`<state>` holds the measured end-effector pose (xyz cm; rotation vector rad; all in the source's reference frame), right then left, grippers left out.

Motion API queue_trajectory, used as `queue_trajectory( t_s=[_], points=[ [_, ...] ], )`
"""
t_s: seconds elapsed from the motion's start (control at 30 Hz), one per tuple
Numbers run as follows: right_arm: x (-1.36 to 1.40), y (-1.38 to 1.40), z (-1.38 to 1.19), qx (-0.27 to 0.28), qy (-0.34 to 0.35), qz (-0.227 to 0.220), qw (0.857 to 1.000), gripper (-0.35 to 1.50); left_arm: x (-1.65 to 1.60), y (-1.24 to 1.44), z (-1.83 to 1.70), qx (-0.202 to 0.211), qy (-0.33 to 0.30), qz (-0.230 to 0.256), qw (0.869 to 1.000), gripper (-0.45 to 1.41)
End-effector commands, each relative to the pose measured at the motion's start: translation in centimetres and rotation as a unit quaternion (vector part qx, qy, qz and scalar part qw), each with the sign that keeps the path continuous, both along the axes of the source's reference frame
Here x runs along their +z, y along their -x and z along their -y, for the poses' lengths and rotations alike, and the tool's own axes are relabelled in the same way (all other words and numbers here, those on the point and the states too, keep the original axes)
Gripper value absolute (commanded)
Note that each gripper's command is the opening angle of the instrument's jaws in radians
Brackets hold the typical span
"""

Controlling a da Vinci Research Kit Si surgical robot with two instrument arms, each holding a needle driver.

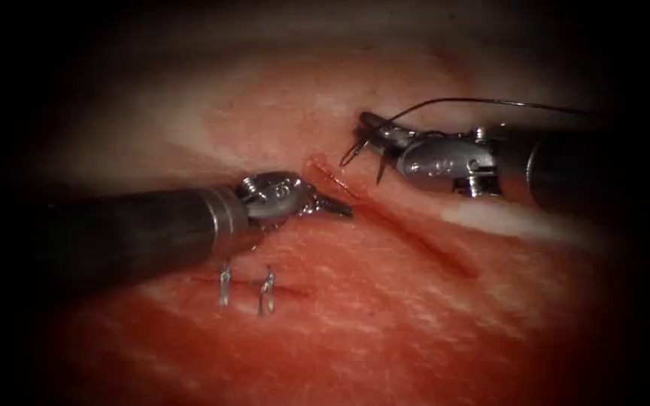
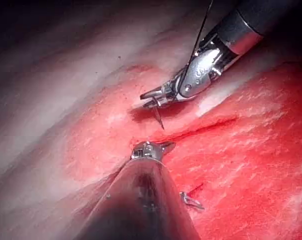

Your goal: Wound Closure

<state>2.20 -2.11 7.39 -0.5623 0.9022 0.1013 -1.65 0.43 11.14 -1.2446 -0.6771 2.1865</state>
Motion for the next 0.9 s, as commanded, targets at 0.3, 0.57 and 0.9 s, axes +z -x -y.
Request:
queue_trajectory(
  t_s=[0.3,0.57,0.9],
  points=[
    [0.11,-0.09,0.04,-0.029,0.036,0.024,0.999,-0.35,0.05,0.04,0.03,0.001,-0.003,0.001,1.000,-0.35],
    [0.17,-0.12,0.13,-0.042,0.039,0.036,0.998,-0.35,0.04,0.01,0.02,0.001,-0.003,0.001,1.000,-0.35],
    [0.38,-0.15,0.42,-0.037,0.032,0.029,0.998,-0.35,0.06,0.01,0.00,-0.001,-0.002,-0.001,1.000,-0.37]
  ],
)
